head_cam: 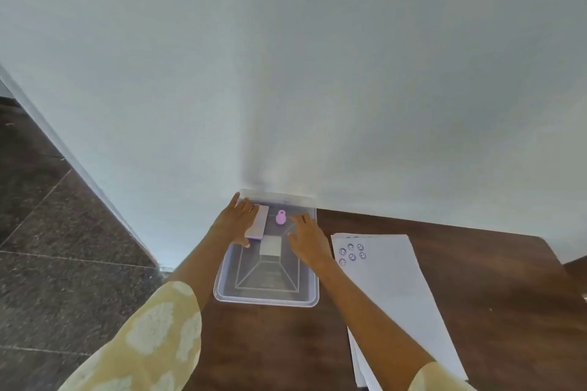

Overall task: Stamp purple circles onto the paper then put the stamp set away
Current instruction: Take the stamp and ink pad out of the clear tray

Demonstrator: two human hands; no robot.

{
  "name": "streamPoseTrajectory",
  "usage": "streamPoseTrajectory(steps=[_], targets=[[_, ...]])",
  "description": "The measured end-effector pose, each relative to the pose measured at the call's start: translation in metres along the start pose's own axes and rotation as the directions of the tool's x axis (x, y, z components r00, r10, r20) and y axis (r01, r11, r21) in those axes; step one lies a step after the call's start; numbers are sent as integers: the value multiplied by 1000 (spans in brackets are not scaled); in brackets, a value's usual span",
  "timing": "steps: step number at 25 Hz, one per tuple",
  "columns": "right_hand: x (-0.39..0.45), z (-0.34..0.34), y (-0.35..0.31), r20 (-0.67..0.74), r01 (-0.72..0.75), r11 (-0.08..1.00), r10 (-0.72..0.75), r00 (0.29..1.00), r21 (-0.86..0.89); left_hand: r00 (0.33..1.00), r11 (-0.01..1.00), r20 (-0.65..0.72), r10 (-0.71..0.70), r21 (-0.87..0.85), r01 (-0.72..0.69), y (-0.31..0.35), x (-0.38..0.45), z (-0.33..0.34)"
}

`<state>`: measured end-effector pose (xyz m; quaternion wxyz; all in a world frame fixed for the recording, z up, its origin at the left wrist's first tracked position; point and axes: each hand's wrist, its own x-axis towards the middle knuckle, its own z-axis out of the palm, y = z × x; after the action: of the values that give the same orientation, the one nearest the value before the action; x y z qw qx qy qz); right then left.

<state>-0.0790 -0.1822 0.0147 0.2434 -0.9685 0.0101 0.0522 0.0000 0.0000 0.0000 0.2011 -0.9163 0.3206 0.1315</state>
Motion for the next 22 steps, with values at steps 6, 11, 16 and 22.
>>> streamPoseTrajectory(steps=[6,11,16,22], targets=[[40,25,-4,11,-23,996,22,1000,91,994,991,-34,106,-83,-108,-11,32,7],[60,33,-5,-52,19,995,-13,999,102,994,978,-54,100,-178,-108,-12,41,18],[66,32,0,-101,-16,988,32,994,154,995,974,-24,92,-207,-96,-14,43,10],[24,5,0,-239,34,907,74,968,419,990,935,-137,14,-348,-62,9,12,-7]])
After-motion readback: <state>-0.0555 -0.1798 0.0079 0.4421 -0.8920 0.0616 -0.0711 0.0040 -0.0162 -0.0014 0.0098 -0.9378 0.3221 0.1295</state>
